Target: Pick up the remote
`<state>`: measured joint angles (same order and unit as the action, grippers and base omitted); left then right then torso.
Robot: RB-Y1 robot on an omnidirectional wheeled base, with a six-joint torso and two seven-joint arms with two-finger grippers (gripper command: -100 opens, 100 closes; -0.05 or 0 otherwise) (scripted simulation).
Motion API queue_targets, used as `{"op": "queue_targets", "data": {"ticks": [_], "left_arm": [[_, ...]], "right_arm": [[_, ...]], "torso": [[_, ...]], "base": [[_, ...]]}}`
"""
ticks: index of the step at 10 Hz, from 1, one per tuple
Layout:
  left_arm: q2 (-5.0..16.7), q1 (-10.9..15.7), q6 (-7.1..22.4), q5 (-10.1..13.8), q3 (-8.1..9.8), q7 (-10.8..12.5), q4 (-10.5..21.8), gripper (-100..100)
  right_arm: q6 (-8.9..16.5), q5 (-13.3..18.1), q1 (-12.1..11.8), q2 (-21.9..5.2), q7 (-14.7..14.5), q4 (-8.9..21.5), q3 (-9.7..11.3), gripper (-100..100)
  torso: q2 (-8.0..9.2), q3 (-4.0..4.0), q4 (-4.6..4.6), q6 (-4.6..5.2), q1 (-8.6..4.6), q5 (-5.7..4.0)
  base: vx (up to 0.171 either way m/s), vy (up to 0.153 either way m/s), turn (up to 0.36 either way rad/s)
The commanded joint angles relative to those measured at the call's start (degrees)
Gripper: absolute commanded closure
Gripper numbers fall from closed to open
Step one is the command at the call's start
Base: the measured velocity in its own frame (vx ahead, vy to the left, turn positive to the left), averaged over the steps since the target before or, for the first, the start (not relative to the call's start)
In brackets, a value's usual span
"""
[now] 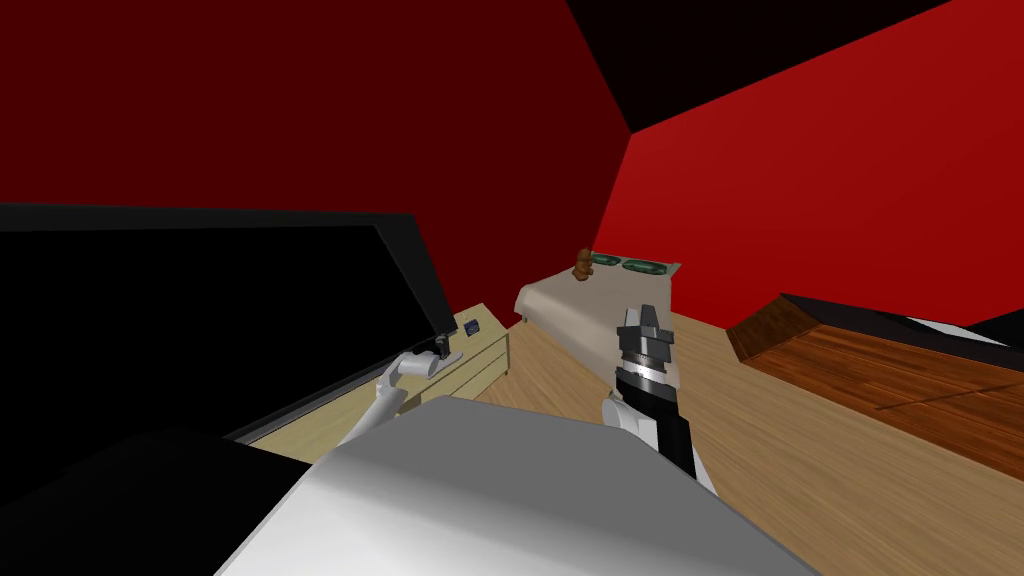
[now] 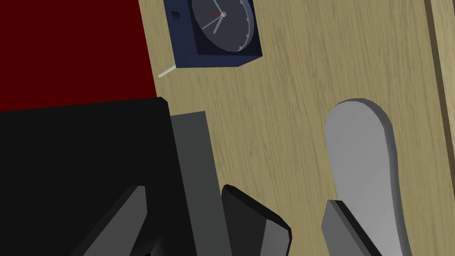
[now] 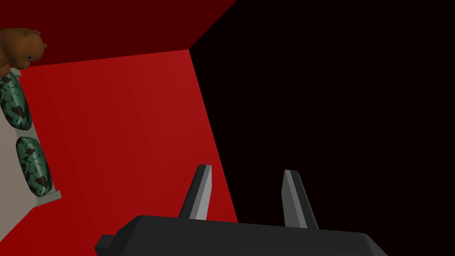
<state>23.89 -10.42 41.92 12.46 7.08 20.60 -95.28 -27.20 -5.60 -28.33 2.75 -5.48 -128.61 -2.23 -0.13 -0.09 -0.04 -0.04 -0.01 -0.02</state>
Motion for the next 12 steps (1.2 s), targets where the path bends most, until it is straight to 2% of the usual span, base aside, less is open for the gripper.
{"op": "queue_targets", "data": {"ticks": [1, 2, 3, 4, 5, 6, 7, 8, 9, 10, 11, 12], "left_arm": [[-0.28, 1.16, 2.86, 0.33, 1.13, 0.5, 2.12, -100], [-0.28, 1.16, 4.37, 0.33, 1.13, 0.5, 2.12, -100], [-0.48, 2.22, 6.09, 0.75, 2.18, 0.83, 4.23, -100], [-0.48, 2.22, 7.5, 0.75, 2.18, 0.83, 4.23, -100], [-0.76, 3.26, 9.16, 1.14, 3.27, 1.12, 6.31, -100], [-0.76, 3.26, 10.52, 1.14, 3.27, 1.12, 6.31, -100], [-1.08, 4.28, 12.54, 1.5, 4.38, 1.36, 8.36, -100], [-1.08, 4.28, 13.45, 1.5, 4.38, 1.36, 8.36, -100], [-1.45, 5.26, 15.78, 1.84, 5.49, 1.57, 10.38, -100], [-1.45, 5.26, 16.28, 1.84, 5.49, 1.57, 10.38, -100], [-1.85, 6.2, 18.02, 2.14, 6.6, 1.74, 12.34, -100], [-1.85, 6.2, 18.99, 2.14, 6.6, 1.74, 12.34, -100]], "right_arm": [[0.0, 0.0, 0.0, 0.0, 0.0, 0.0, 0.0, 0], [0.0, 0.0, 0.0, 0.0, 0.0, 0.0, 0.0, 0], [0.0, 0.0, 0.0, 0.0, 0.0, 0.0, 0.0, 0], [0.0, 0.0, 0.0, 0.0, 0.0, 0.0, 0.0, 0], [0.0, 0.0, 0.0, 0.0, 0.0, 0.0, 0.0, 0], [0.0, 0.0, 0.0, 0.0, 0.0, 0.0, 0.0, 0], [0.0, 0.0, 0.0, 0.0, 0.0, 0.0, 0.0, 0], [0.0, 0.0, 0.0, 0.0, 0.0, 0.0, 0.0, 0], [0.0, 0.0, 0.0, 0.0, 0.0, 0.0, 0.0, 0], [0.0, 0.0, 0.0, 0.0, 0.0, 0.0, 0.0, 0], [0.0, 0.0, 0.0, 0.0, 0.0, 0.0, 0.0, 0], [0.0, 0.0, 0.0, 0.0, 0.0, 0.0, 0.0, 0]], "torso": [[0.0, 0.0, 0.0, 0.0, 0.0, 0.0], [-0.04, -0.02, 0.0, 0.0, -0.01, 0.0], [0.0, 0.0, 0.0, 0.0, 0.0, 0.0], [-0.01, 0.0, 0.0, 0.01, 0.02, 0.01], [0.02, 0.01, 0.0, 0.0, 0.02, 0.0], [-0.01, 0.0, 0.0, -0.01, 0.06, 0.01], [-0.01, 0.0, 0.0, 0.0, 0.05, 0.01], [-0.05, -0.02, -0.01, 0.0, 0.06, 0.01], [-0.03, -0.02, -0.01, 0.0, 0.06, 0.01], [-0.04, -0.02, -0.01, 0.0, 0.08, 0.02], [0.0, 0.0, 0.0, 0.0, 0.07, 0.02], [-0.01, -0.01, 0.0, -0.01, 0.09, 0.02]], "base": [[0.06, -0.007, -0.001], [0.046, -0.005, 0.001], [0.045, 0.001, 0.004], [0.041, 0.001, -0.001], [0.052, 0.011, 0.006], [0.052, 0.009, 0.005], [0.061, 0.01, 0.011], [0.055, 0.01, 0.004], [0.057, 0.015, 0.012], [0.047, 0.014, 0.006], [0.053, 0.018, 0.015], [0.04, 0.013, 0.009]]}}
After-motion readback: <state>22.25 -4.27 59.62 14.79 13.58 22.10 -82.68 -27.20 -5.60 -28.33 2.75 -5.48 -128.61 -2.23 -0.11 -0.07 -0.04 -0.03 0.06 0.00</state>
